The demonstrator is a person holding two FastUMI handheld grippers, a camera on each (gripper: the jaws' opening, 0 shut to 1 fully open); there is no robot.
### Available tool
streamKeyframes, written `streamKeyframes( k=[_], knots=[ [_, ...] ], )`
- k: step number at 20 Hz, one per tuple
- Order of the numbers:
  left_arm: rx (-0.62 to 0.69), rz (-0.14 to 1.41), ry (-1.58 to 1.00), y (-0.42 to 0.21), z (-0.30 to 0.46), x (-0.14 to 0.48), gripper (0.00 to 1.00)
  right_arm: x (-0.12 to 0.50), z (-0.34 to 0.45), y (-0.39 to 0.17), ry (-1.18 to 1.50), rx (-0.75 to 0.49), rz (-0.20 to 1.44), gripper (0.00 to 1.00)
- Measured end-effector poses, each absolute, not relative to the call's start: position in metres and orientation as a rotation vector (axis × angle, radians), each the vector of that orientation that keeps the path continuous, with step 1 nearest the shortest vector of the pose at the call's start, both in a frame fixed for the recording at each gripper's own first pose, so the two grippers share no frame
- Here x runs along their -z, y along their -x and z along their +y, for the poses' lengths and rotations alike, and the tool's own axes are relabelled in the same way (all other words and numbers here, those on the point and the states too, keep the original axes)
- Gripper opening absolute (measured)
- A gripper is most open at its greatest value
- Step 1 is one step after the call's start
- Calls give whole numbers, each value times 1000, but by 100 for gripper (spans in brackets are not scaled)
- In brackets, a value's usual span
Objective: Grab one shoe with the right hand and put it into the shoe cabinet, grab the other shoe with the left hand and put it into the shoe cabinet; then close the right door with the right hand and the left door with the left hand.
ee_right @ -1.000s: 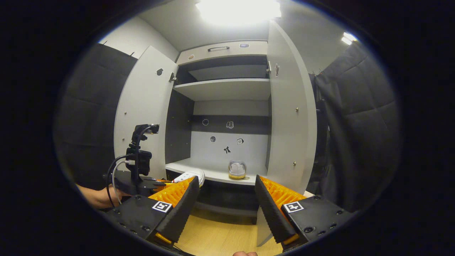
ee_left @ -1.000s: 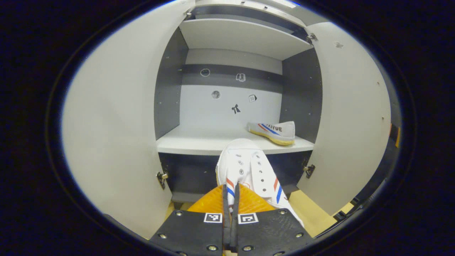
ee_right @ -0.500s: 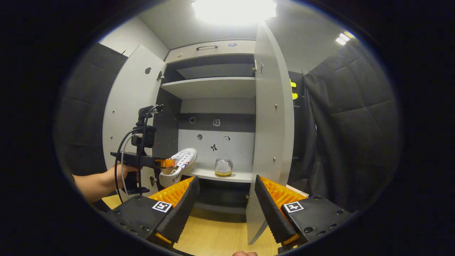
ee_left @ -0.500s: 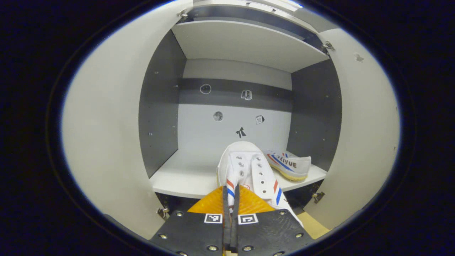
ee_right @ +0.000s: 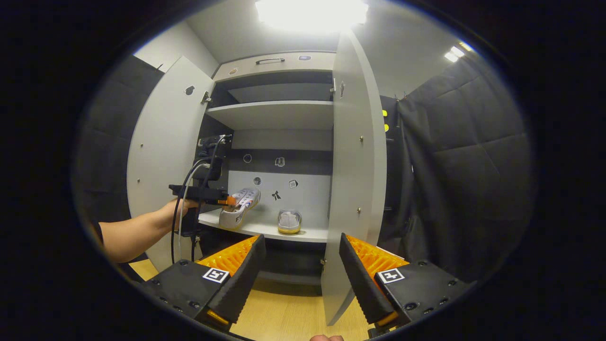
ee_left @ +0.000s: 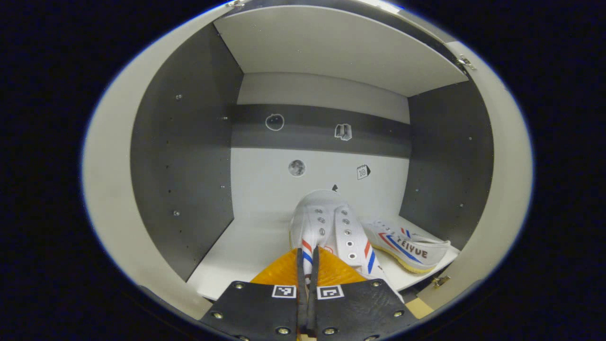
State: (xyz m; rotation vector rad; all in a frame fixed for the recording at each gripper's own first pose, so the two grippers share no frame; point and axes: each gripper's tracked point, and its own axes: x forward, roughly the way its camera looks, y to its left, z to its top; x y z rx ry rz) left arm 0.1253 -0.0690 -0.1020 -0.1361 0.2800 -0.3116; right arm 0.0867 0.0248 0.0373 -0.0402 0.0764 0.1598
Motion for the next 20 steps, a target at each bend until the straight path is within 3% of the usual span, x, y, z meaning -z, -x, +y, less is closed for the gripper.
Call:
streamKeyframes(
  k=[13, 14, 16, 20],
  knots=[
    [313, 395, 73, -130, -77, 118, 2, -42, 20, -95, -5, -142, 74, 98],
    [316, 381, 76, -129, -79, 112, 12, -45, 19, -94, -9, -146, 69, 98],
    [280, 319, 53, -130, -69, 96, 16, -48, 18, -94, -10, -148, 65, 98],
    [273, 270, 34, -99, -70, 79, 81, -57, 17, -90, -28, -176, 50, 98]
  ],
)
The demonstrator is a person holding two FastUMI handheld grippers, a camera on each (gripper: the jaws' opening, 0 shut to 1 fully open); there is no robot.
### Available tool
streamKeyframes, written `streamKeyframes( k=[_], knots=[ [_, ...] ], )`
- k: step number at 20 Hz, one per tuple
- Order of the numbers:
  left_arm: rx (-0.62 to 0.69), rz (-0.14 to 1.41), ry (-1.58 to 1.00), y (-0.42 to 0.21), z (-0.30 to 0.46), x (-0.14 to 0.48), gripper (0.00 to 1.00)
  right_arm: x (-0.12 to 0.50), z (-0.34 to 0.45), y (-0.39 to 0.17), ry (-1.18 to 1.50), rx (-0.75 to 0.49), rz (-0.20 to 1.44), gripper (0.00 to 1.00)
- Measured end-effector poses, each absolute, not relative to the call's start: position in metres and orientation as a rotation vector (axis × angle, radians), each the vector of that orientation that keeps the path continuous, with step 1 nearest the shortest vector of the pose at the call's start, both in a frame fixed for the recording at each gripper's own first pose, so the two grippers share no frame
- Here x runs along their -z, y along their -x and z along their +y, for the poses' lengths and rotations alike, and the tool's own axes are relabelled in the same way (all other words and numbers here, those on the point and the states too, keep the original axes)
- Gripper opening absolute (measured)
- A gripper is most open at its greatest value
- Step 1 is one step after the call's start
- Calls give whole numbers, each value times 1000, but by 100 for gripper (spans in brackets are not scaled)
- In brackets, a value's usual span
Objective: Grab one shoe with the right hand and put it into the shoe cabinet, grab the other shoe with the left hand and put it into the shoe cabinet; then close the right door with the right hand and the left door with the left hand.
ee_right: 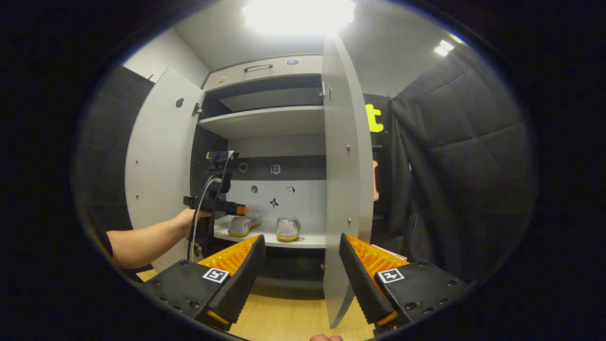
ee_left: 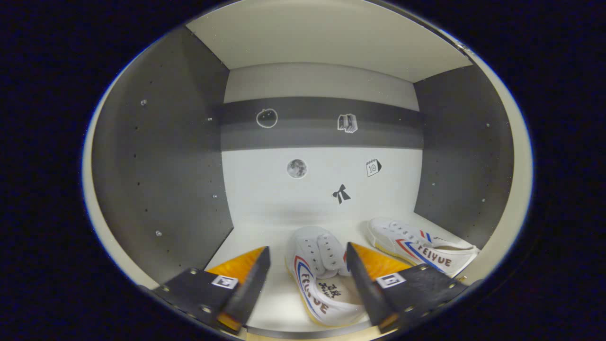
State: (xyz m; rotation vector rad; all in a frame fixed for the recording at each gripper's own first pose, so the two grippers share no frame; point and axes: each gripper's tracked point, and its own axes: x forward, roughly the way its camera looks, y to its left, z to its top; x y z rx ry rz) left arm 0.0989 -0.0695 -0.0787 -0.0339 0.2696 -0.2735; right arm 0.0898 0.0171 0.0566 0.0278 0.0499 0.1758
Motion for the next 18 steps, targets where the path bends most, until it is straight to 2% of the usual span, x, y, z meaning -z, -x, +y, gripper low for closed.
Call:
streamKeyframes(
  k=[1, 3, 4, 13, 18],
  knots=[
    [263, 258, 17, -87, -67, 73, 97, -56, 16, -88, -24, -182, 50, 98],
    [248, 229, 3, -63, -63, 60, 100, -57, 12, -80, -16, -197, 49, 98],
    [241, 209, 4, -50, -59, 51, 98, -58, 11, -76, -16, -204, 48, 97],
    [164, 77, 19, 101, -10, -11, 100, -72, -2, -58, -13, -276, 18, 98],
    [156, 78, 26, 169, 18, -19, 100, -77, -6, -61, -15, -285, 11, 97]
  ],
)
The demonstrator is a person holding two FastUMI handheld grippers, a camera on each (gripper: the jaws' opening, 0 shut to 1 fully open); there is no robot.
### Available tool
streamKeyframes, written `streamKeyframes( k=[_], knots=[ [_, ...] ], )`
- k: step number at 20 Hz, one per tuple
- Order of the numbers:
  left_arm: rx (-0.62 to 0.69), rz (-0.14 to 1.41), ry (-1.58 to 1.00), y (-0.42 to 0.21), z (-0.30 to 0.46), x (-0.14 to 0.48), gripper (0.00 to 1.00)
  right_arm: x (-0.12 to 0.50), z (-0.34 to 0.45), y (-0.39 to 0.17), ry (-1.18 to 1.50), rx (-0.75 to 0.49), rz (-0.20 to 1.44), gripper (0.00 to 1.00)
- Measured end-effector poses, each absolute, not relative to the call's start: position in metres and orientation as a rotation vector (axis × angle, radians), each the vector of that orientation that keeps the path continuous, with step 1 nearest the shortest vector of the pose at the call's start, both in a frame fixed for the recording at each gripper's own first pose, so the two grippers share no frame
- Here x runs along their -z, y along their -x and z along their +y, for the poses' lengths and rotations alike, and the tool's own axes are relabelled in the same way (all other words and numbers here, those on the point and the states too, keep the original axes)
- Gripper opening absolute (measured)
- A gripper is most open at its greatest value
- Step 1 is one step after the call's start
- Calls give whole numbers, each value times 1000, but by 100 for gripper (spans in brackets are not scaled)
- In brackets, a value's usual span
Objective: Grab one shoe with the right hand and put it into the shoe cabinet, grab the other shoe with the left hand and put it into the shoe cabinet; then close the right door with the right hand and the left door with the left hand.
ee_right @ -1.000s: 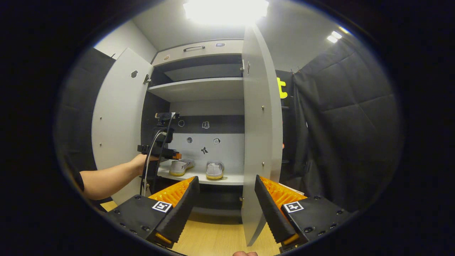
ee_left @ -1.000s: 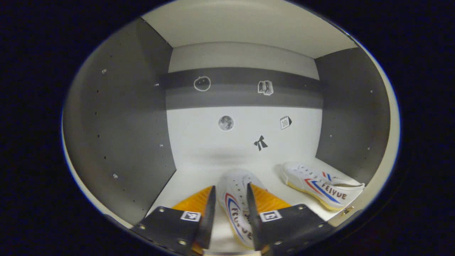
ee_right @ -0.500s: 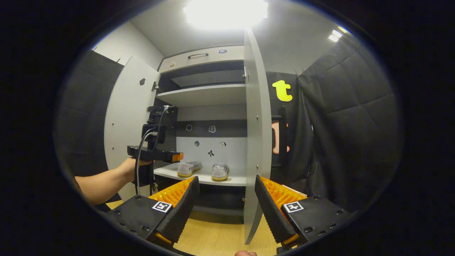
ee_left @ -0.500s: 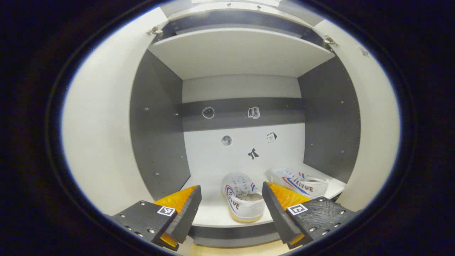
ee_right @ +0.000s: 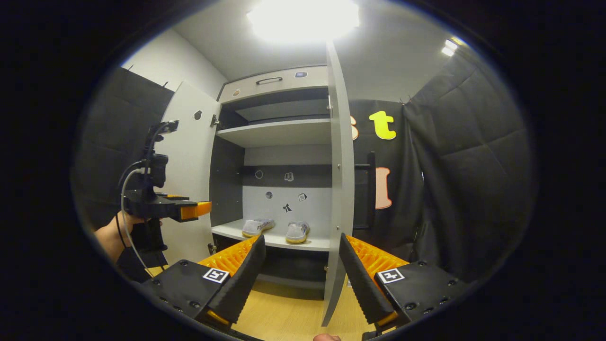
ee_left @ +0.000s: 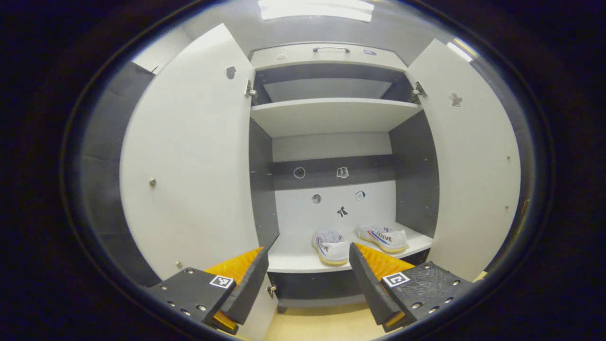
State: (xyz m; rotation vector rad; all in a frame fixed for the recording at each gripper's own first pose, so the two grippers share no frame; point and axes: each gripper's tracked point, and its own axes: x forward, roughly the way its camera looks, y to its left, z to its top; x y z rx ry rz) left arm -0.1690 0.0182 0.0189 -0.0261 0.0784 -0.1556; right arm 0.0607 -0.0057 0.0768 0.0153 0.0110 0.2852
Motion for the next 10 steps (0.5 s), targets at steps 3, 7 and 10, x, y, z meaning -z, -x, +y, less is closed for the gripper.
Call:
streamKeyframes(
  k=[3, 7, 10],
  knots=[
    [145, 68, 42, 200, 32, -22, 100, -75, -6, -65, -17, -285, 20, 98],
    [130, 59, 48, 231, 53, -28, 100, -72, -7, -70, -29, -257, 35, 98],
    [133, 81, 54, 250, 67, -22, 98, -74, -5, -68, -40, -237, 39, 98]
  ],
)
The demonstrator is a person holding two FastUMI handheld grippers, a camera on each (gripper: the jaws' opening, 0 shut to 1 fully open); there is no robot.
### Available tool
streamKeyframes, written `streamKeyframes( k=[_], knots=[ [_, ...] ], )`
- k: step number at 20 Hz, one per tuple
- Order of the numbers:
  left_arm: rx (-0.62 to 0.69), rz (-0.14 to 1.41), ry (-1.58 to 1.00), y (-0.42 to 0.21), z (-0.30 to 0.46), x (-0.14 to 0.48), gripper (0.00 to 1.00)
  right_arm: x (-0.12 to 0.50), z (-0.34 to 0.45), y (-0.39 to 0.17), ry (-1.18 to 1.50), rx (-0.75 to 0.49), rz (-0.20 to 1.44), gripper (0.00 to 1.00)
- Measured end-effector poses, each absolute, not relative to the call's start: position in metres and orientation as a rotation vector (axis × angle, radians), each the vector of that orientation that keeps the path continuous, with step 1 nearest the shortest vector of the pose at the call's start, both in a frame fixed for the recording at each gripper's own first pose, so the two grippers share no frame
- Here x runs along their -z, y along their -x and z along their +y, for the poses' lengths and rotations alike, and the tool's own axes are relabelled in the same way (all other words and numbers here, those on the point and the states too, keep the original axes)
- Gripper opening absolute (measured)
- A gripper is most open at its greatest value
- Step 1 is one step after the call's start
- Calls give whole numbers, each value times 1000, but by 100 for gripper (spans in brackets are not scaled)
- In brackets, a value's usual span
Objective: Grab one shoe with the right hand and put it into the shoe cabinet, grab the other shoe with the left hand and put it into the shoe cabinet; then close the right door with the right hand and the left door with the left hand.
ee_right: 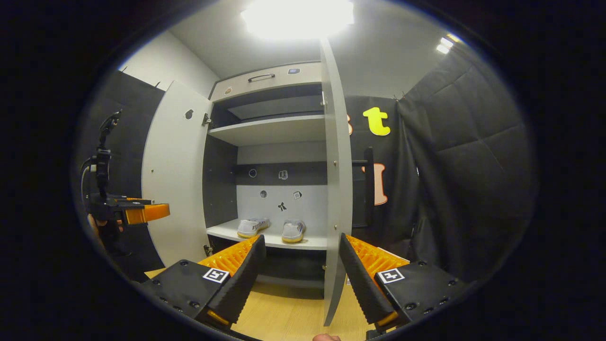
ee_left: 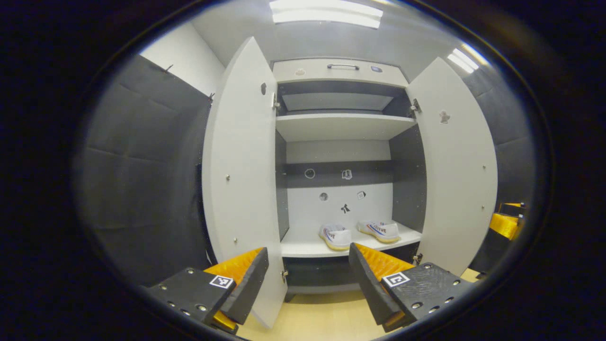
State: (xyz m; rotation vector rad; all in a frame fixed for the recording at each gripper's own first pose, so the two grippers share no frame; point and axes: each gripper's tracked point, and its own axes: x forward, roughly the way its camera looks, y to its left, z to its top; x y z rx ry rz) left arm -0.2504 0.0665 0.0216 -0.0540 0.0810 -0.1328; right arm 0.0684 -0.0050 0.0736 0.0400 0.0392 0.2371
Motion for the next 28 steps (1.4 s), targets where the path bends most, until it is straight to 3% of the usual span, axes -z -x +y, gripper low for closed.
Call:
streamKeyframes(
  k=[6, 7, 19, 28],
  knots=[
    [120, 75, 31, 275, 96, -22, 100, -82, -30, -68, -34, -146, 34, 98],
    [121, 75, 34, 276, 99, -21, 97, -84, -40, -69, -22, -120, 33, 98],
    [28, 87, 82, 284, 153, -11, 100, -120, -145, -100, 109, 229, -11, 98],
    [-75, 89, 69, 291, 212, -7, 100, -106, -140, -130, 44, 280, 46, 95]
  ],
)
